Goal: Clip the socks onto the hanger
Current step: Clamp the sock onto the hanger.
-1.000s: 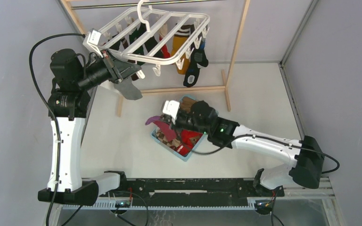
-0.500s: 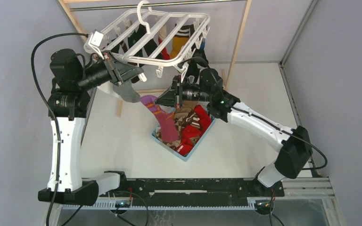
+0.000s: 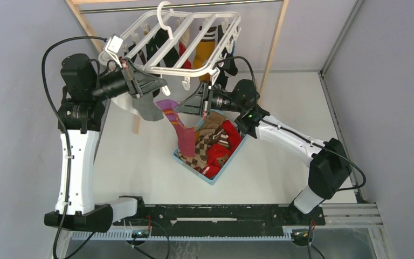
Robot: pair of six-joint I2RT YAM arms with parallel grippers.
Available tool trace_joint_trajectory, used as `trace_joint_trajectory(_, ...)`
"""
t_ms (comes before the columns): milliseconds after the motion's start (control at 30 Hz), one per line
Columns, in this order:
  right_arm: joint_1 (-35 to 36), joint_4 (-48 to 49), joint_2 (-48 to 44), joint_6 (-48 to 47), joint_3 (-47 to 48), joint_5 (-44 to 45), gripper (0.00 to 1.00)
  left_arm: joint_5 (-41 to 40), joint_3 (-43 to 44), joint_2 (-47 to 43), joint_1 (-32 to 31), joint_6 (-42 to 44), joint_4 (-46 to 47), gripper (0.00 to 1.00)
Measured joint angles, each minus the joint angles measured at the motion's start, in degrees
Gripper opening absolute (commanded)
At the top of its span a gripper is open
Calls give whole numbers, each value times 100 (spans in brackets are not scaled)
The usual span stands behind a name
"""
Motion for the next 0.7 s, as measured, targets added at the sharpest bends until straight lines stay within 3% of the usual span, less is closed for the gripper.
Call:
trace_joint_trajectory(333,-107,1884,264,1335,-350,-208,0,201,0,37,0,4,11,0)
trace_joint_trajectory(700,-133,2649,426,1961,-365,-214,0,345,0,63,0,2,55,0)
